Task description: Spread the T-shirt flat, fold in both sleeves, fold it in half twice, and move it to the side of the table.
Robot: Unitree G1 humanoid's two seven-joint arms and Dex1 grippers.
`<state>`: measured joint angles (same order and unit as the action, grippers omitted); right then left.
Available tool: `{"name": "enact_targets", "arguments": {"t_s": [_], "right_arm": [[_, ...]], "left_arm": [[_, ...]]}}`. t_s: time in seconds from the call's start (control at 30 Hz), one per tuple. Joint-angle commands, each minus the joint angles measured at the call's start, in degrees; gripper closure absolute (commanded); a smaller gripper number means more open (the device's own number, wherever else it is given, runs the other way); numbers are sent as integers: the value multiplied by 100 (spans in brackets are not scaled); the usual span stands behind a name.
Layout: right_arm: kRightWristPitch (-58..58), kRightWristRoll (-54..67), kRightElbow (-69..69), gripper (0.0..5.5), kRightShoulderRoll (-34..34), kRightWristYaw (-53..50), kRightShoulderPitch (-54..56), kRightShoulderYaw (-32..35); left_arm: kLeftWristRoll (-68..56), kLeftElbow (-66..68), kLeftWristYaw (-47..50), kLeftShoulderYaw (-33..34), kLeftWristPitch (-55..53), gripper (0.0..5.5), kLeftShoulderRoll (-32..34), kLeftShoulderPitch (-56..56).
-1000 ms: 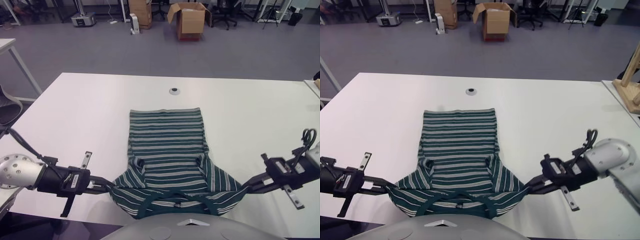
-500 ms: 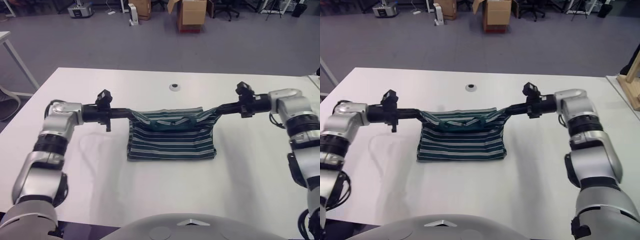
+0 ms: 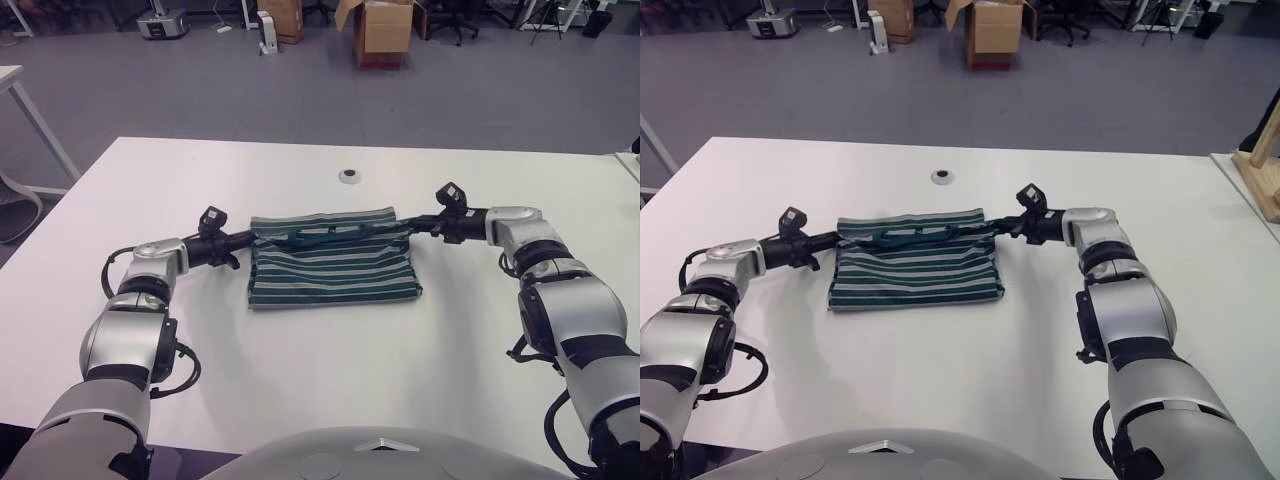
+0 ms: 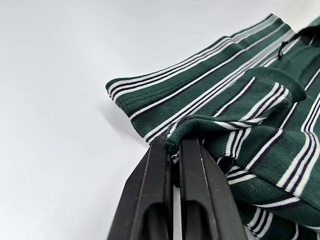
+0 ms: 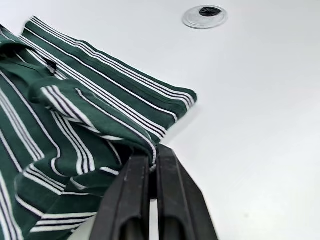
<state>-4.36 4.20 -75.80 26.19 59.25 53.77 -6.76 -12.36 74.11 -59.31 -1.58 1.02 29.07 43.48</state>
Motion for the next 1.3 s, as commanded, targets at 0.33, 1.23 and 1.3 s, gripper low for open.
{"name": "enact_targets", "arguments": {"t_s": [0.33, 1.23, 1.3], "right_arm": [[527, -518, -40, 398, -568, -2007, 253, 593], [1587, -1293, 7248, 331, 1456, 1931, -3896, -1907], [2039, -1287, 7049, 331, 2013, 1911, -3873, -1670]], "left_arm": [[37, 211, 1509, 1135, -792, 406, -336, 553], [-952, -4307, 2909, 2483, -693, 260, -337, -1452], [-1073, -4844, 3063, 2545, -925, 260, -369, -1691]]}}
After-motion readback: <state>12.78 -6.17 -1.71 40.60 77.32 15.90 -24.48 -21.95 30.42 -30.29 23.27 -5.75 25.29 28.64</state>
